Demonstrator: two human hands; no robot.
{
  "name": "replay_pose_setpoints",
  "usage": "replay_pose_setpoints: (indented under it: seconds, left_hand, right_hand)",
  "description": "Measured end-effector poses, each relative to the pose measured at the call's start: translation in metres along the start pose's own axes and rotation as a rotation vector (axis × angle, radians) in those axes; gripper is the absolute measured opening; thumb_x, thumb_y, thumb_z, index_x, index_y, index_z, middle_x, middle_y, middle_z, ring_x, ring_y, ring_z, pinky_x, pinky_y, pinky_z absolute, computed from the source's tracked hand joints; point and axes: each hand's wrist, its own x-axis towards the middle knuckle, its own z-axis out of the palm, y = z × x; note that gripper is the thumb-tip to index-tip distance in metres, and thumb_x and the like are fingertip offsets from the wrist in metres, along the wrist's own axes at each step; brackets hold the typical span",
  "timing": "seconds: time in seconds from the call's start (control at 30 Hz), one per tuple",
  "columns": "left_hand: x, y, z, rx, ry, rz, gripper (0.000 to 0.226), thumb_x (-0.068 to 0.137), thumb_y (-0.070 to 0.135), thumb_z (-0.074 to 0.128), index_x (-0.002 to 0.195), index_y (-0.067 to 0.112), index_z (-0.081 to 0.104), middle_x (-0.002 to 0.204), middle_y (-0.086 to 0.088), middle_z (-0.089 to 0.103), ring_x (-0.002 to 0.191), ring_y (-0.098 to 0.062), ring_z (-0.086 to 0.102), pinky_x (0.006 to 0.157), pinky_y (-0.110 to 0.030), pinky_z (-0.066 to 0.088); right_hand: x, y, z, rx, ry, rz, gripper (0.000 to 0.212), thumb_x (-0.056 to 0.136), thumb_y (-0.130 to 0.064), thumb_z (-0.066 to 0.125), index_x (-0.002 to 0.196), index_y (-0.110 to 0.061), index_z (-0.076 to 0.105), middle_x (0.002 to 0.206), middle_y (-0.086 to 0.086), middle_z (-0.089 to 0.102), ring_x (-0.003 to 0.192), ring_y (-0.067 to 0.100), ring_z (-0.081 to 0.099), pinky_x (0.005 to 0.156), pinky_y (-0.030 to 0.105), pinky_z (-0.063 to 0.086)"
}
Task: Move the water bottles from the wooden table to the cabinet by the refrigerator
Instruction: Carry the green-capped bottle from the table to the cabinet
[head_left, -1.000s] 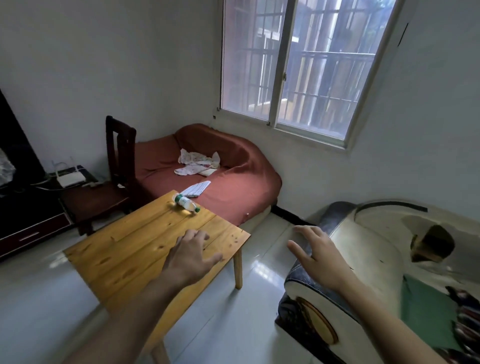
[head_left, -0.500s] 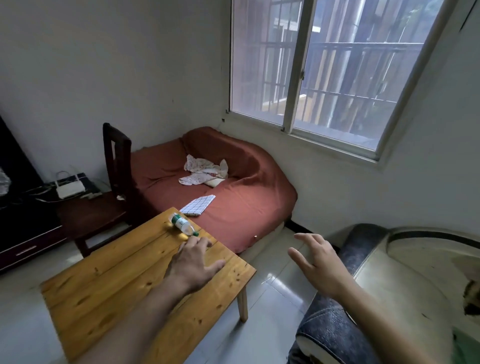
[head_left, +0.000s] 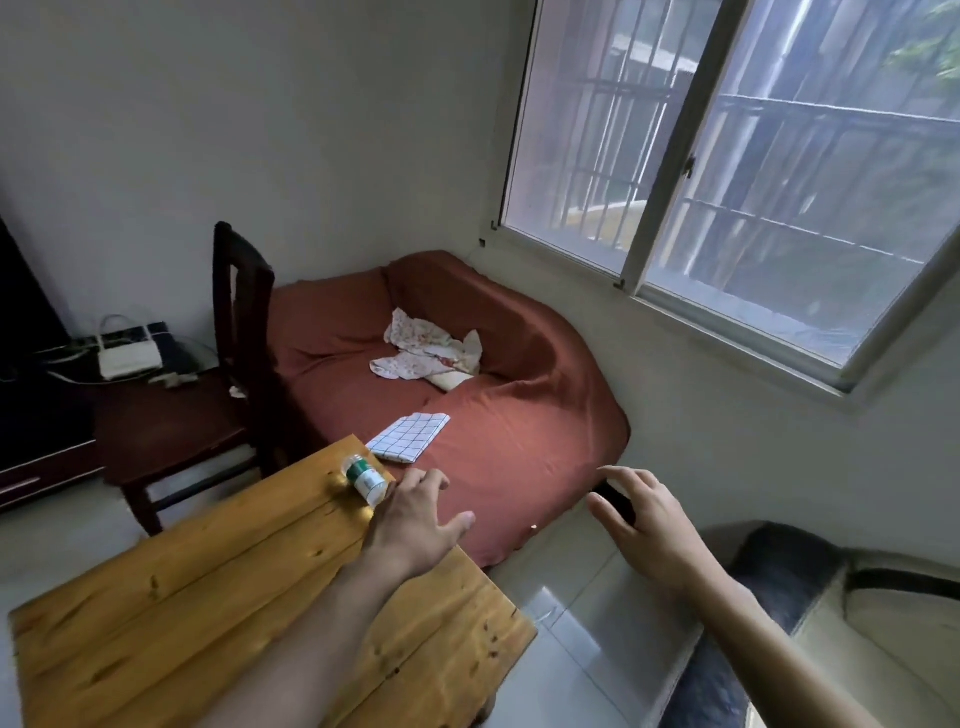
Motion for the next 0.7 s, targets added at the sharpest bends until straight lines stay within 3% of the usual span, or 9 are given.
replay_pose_setpoints:
  seconds: [0.17,0.3,0.5,0.7]
  left_hand:
    - [0.031,-0.027,0.007,-0.03,-0.03,-0.137,0.05,0.083,0.056,0.065,0.12,0.024,0.054,0.121,0.001,0.049,0.111,-0.017,0.052,0.092,-0.033,0.051]
    - [0.064,-0.038,0.014,-0.017,0.0,-0.256,0.045,0.087,0.048,0.065,0.122,0.023,0.053,0.126,0.001,0.046,0.104,-0.011,0.046,0.083,-0.024,0.042]
    - [0.095,-0.029,0.035,0.019,0.017,-0.465,0.046,0.088,0.05,0.063,0.126,0.027,0.05,0.132,0.005,0.045,0.121,-0.016,0.047,0.097,-0.032,0.045]
    - [0.107,-0.027,0.053,0.05,0.028,-0.579,0.046,0.089,0.053,0.06,0.126,0.029,0.05,0.126,0.008,0.044,0.119,-0.015,0.047,0.094,-0.029,0.044]
  right_hand:
    - [0.058,0.001,0.039,0.011,-0.115,-0.058,0.052,0.091,-0.056,0.052,0.134,-0.027,0.053,0.134,-0.005,0.052,0.126,0.018,0.047,0.106,0.035,0.039]
    - [0.117,0.01,0.062,0.045,-0.187,-0.115,0.052,0.092,-0.057,0.05,0.135,-0.029,0.051,0.138,-0.005,0.049,0.13,0.017,0.044,0.108,0.037,0.037]
    - [0.194,0.035,0.096,0.11,-0.336,-0.222,0.05,0.091,-0.058,0.05,0.132,-0.029,0.052,0.137,-0.003,0.052,0.126,0.019,0.047,0.104,0.041,0.041]
    - [0.244,0.04,0.123,0.066,-0.438,-0.292,0.053,0.092,-0.059,0.049,0.135,-0.028,0.051,0.14,0.0,0.05,0.126,0.021,0.045,0.103,0.041,0.043]
